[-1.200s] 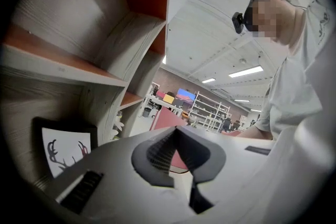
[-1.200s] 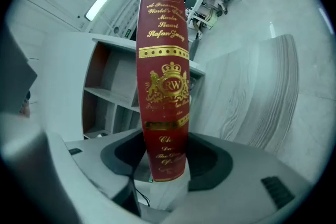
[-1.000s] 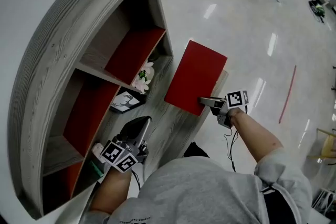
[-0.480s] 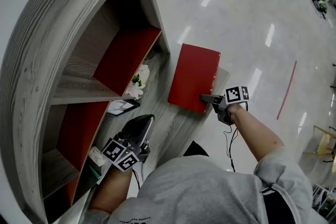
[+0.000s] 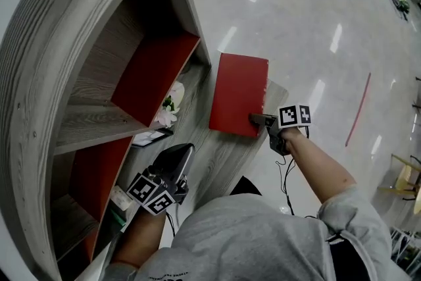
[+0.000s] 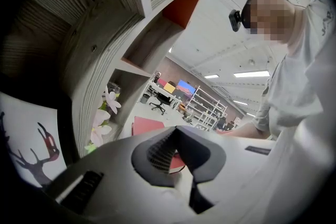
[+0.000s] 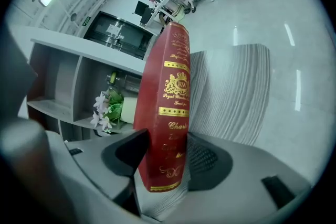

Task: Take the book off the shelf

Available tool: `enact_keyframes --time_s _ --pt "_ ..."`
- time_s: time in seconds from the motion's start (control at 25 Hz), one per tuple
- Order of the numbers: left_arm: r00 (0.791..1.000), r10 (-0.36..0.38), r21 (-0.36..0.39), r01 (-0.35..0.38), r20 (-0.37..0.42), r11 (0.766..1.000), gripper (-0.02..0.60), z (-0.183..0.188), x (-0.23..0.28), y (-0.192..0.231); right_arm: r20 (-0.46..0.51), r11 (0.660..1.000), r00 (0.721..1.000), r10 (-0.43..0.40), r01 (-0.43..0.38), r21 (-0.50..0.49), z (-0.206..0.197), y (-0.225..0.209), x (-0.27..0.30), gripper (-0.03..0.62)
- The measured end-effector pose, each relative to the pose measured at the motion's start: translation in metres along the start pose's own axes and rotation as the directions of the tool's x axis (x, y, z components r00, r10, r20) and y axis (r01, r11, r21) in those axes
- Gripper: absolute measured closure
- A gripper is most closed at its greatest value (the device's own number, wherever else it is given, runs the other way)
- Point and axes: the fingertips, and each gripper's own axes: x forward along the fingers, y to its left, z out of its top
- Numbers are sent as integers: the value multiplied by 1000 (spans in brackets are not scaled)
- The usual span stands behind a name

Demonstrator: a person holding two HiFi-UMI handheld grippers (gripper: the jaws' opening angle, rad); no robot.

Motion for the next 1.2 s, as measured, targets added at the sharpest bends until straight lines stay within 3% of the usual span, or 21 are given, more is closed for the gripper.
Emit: enact_keyframes --time_s 0.16,0.44,1.08,1.2 --pt "1000 2 -6 -2 -6 1000 568 -3 -2 2 5 1000 1000 -24 24 -14 -1 -4 2 341" --pt "1000 2 -11 -2 -6 1000 568 -5 -4 1 38 954 975 -220 223 -200 4 -16 0 344" --pt "1000 12 2 -12 0 1000 568 -5 -13 -14 53 955 974 -219 226 -194 5 -16 -2 341" --pt "1000 25 3 -25 15 1000 568 -2 -20 -17 62 940 967 -248 256 -224 8 -12 -6 338"
